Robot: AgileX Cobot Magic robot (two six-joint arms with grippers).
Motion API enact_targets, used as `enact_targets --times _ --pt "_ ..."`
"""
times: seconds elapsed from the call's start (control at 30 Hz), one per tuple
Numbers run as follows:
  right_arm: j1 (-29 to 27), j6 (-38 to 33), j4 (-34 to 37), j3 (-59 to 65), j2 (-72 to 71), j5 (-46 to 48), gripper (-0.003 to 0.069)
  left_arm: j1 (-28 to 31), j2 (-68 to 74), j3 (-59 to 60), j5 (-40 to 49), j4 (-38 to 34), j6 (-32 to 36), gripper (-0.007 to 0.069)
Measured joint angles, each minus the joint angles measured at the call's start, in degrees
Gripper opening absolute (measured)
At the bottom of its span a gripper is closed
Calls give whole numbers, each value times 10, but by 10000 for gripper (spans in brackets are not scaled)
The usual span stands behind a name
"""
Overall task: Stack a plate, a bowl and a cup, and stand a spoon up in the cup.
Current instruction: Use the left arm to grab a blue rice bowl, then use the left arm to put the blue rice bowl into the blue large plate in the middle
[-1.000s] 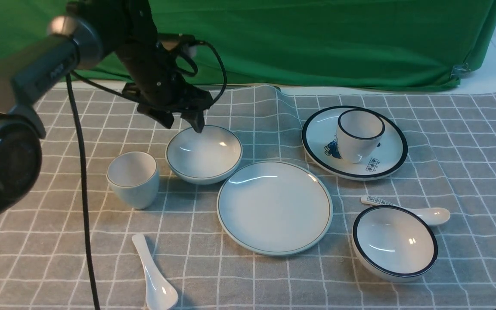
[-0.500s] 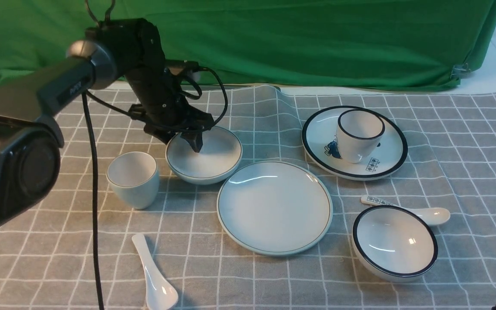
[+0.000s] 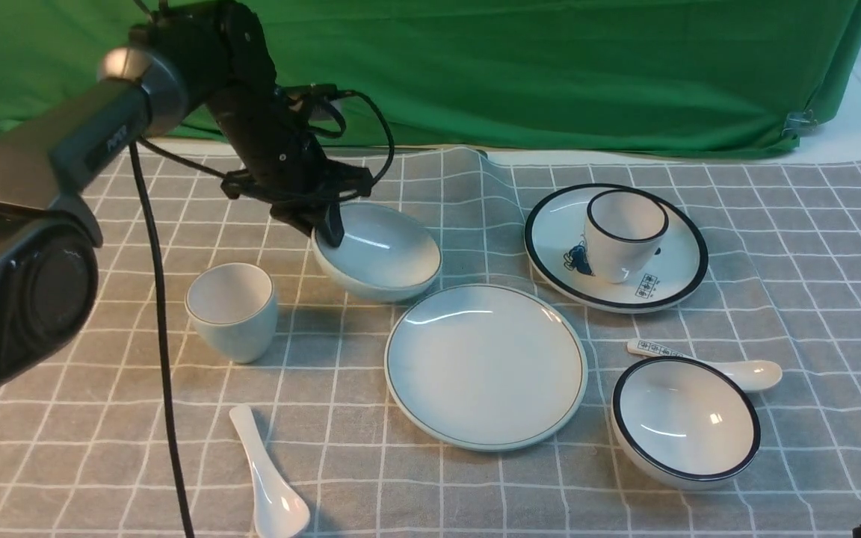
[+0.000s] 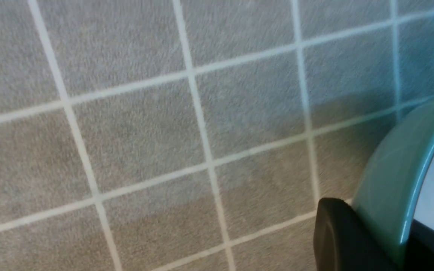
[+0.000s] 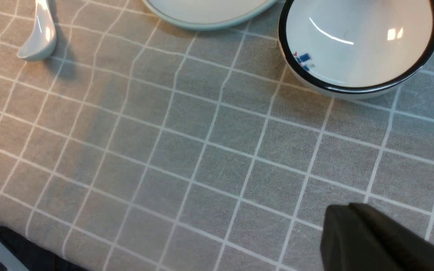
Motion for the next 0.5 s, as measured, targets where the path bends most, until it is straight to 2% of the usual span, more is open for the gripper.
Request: enact_targets --times 0.27,0.5 --pt "0 -4 0 0 0 0 20 1 -107 -6 -1 -22 -2 37" --pt "0 -12 1 0 0 -17 20 -35 -265 194 -31 -89 44 37"
